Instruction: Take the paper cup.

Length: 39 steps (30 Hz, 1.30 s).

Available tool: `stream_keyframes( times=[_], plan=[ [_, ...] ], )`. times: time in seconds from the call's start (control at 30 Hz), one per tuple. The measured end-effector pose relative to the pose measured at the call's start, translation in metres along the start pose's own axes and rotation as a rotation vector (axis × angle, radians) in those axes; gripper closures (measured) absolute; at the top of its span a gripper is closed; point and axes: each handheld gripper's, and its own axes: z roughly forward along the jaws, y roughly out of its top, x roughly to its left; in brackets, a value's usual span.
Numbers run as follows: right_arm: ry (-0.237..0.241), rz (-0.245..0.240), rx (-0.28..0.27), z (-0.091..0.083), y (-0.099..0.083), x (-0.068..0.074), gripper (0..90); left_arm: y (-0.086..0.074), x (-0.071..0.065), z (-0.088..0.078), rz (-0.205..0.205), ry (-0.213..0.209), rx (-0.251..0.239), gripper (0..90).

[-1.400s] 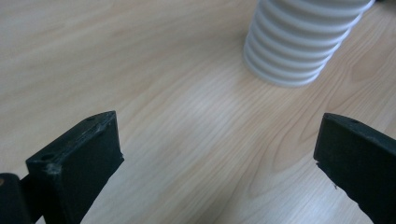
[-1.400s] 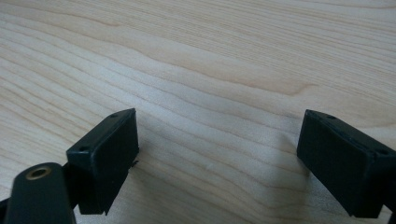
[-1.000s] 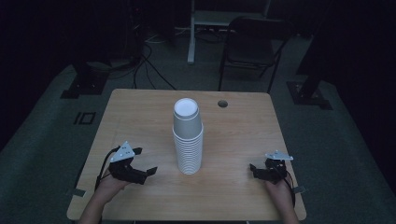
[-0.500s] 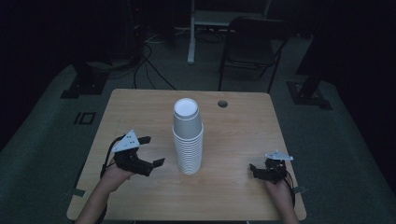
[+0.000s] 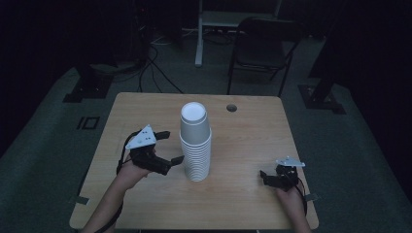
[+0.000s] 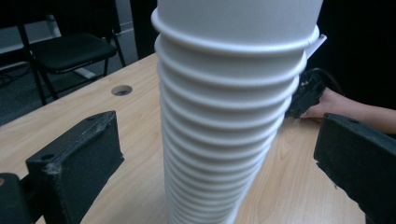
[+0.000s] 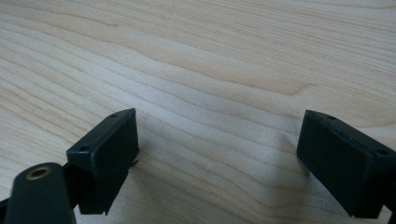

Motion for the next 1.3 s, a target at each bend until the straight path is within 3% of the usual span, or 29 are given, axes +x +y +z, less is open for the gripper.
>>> stream_keyframes(
  times=[0.5,0.77,0.8,1.3],
  plan=[
    [0.000,0.000,0.000,0.000,0.000,0.000,12.0,0.021,0.002,0.024,0.028,-0.036,-0.030,1.1],
    [0.000,0.000,0.000,0.000,0.000,0.000,12.0,0.025,0.003,0.031,0.026,-0.082,-0.046,1.1],
    [0.000,0.000,0.000,0.000,0.000,0.000,12.0,0.027,0.003,0.036,0.043,-0.082,-0.042,1.1],
    [0.000,0.000,0.000,0.000,0.000,0.000,12.0,0.021,0.005,0.052,0.061,-0.095,-0.075,2.6]
  ],
)
